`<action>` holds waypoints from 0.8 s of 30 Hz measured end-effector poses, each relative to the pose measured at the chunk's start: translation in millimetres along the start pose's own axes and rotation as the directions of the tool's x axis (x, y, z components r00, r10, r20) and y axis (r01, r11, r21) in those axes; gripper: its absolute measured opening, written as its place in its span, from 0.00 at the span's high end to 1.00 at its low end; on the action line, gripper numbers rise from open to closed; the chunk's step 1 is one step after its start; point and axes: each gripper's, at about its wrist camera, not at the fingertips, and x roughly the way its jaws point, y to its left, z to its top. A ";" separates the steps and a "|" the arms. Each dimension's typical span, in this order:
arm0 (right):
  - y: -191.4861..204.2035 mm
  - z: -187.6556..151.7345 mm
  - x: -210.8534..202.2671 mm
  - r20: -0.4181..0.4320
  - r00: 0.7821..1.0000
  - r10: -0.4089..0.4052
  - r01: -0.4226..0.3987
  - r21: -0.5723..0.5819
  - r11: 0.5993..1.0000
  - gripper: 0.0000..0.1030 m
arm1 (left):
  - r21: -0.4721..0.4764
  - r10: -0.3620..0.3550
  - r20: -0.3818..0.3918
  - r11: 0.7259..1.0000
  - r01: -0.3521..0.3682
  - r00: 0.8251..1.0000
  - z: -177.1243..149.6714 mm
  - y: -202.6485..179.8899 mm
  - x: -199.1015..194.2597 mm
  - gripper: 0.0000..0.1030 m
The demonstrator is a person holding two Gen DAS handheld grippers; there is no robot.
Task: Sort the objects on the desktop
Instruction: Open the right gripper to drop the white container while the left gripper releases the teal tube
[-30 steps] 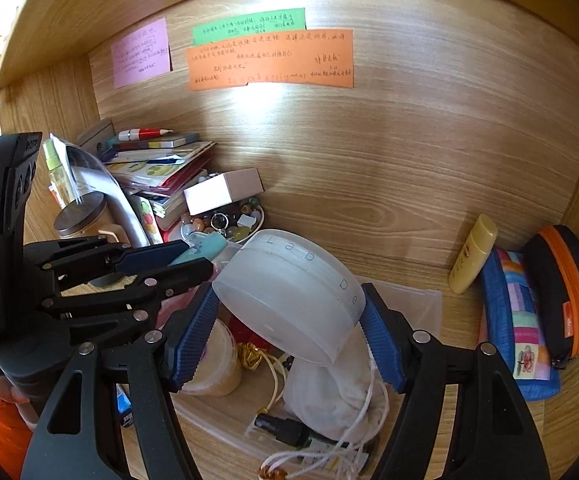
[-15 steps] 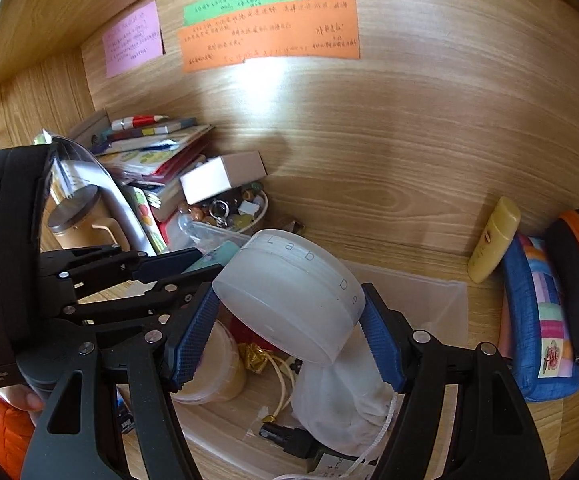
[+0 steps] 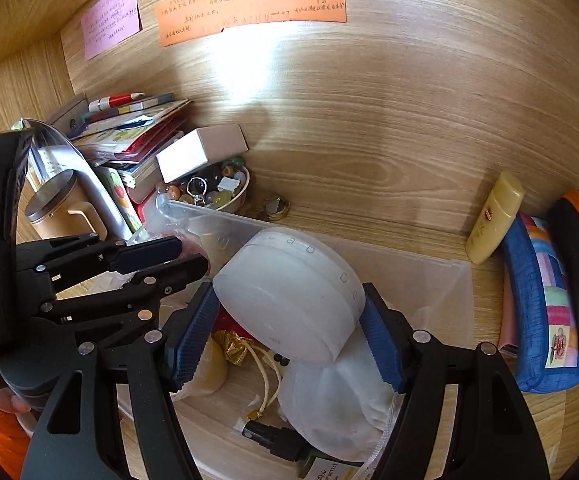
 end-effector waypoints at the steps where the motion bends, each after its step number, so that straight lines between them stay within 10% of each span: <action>1: 0.8 0.0 0.8 -0.001 1.000 -0.004 0.004 -0.004 1.000 0.34 | 0.002 0.005 -0.001 1.000 -0.005 1.000 -0.3 0.2 0.4 0.77; 24: 1.5 -1.5 -11.2 0.044 0.999 0.006 -0.004 -0.027 1.000 0.26 | 0.003 -0.014 -0.003 1.000 0.014 1.000 1.4 2.6 -2.3 0.66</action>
